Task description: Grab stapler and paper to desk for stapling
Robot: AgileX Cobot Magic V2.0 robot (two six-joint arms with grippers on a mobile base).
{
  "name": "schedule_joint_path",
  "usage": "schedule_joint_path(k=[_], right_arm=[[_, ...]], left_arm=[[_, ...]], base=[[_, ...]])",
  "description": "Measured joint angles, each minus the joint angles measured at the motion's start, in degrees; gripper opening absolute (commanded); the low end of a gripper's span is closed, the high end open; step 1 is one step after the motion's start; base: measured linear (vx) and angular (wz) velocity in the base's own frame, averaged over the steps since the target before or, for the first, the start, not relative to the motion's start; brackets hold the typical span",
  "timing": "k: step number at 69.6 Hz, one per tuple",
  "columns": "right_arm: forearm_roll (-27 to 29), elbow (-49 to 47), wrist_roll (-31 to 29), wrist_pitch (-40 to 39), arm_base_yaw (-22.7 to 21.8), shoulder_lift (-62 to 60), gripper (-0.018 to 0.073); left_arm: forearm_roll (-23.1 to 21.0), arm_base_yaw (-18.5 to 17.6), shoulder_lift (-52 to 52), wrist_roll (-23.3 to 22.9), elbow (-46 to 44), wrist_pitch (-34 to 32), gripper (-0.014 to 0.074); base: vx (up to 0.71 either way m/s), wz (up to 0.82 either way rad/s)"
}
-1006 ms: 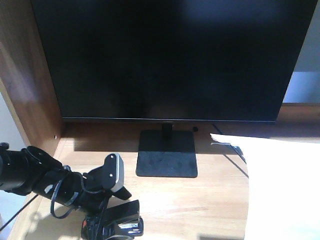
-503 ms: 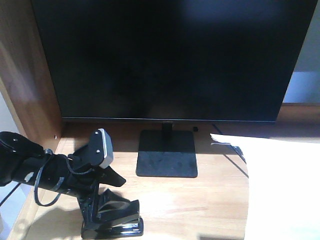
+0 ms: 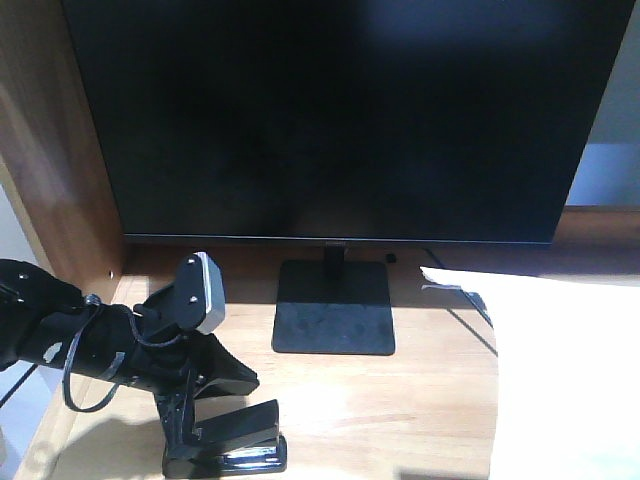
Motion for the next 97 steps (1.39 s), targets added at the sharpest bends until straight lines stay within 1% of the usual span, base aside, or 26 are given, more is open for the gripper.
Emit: schedule_joint_path(k=[11, 41, 97], right_arm=[[0.00, 0.00, 0.00, 0.00, 0.00, 0.00, -0.0005], [0.00, 0.00, 0.00, 0.00, 0.00, 0.00, -0.0005], [0.00, 0.00, 0.00, 0.00, 0.00, 0.00, -0.0005]], left_arm=[[0.00, 0.00, 0.67, 0.00, 0.00, 0.00, -0.0008], [0.00, 0.00, 6.58, 0.00, 0.00, -0.11, -0.0006], [0.00, 0.00, 6.63, 0.00, 0.00, -0.11, -0.0006]], base=[[0.00, 0.00], [0.00, 0.00], [0.00, 0.00]])
